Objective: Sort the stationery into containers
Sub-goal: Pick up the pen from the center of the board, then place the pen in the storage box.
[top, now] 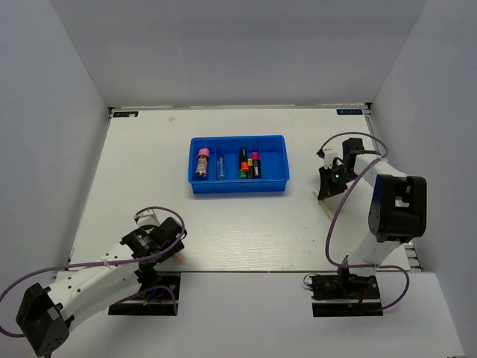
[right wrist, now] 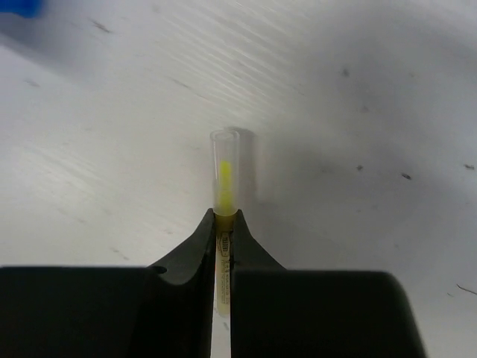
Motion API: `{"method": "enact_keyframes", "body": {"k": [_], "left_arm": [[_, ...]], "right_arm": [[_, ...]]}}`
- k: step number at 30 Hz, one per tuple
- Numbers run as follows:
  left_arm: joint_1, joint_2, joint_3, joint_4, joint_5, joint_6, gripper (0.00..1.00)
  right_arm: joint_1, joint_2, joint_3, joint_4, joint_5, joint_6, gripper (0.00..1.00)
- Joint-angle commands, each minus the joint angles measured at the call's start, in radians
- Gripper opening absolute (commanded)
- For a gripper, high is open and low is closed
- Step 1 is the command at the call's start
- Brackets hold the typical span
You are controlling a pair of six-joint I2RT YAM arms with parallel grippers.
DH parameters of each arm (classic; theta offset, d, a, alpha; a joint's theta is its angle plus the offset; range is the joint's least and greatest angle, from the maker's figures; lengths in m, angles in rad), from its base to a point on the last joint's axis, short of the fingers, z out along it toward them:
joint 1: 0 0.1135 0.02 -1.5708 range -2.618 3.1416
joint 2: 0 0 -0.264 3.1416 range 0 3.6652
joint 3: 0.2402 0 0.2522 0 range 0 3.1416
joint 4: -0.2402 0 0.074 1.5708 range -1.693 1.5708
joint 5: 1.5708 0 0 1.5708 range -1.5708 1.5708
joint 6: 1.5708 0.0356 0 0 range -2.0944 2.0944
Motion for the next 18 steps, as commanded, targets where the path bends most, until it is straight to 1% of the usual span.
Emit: {"method": "enact_keyframes", "body": {"k": [1,3,4,6,7,8,9,10,13,14,16,17,18], "left_arm": [[-0.001,0.012,0.005,-0.014,0.036,-0.039,0.82],[0.000,0.015,0.005,-0.014,0.040,-0.044,0.80],[0.000,0.023,0.005,-0.014,0.045,-0.046,0.77],[-0.001,0.032,0.008,-0.015,0.059,-0.047,0.74],[-0.001,0.037,0.008,-0.019,0.059,-0.046,0.73],[0.000,0.040,0.011,-0.019,0.063,-0.047,0.73],[0.000,0.044,0.009,-0.020,0.063,-0.047,0.71],[0.000,0.046,0.008,-0.019,0.066,-0.049,0.71],[-0.001,0.046,0.003,-0.011,0.069,-0.052,0.70],[-0.001,0.053,0.002,-0.012,0.073,-0.055,0.67],[-0.001,0.057,0.000,-0.003,0.079,-0.053,0.66],[-0.001,0.061,0.000,0.000,0.079,-0.056,0.66],[0.000,0.064,-0.003,-0.002,0.082,-0.061,0.66]], "right_arm": [[0.015,-0.026,0.115,-0.101,-0.154,-0.004,0.00],[0.020,-0.023,0.173,-0.132,-0.192,0.015,0.00],[0.026,-0.020,0.210,-0.143,-0.209,0.025,0.00],[0.035,-0.017,0.265,-0.158,-0.227,0.050,0.00],[0.034,-0.011,0.320,-0.161,-0.238,0.059,0.00],[0.066,-0.008,0.339,-0.161,-0.246,0.073,0.00],[0.075,-0.008,0.358,-0.163,-0.258,0.087,0.00],[0.083,0.001,0.411,-0.164,-0.264,0.094,0.00],[0.127,0.033,0.495,-0.164,-0.280,0.142,0.00],[0.136,0.071,0.541,-0.164,-0.283,0.162,0.00],[0.182,0.101,0.609,-0.156,-0.286,0.206,0.00],[0.199,0.149,0.670,-0.158,-0.287,0.232,0.00],[0.225,0.167,0.687,-0.149,-0.271,0.263,0.00]]}}
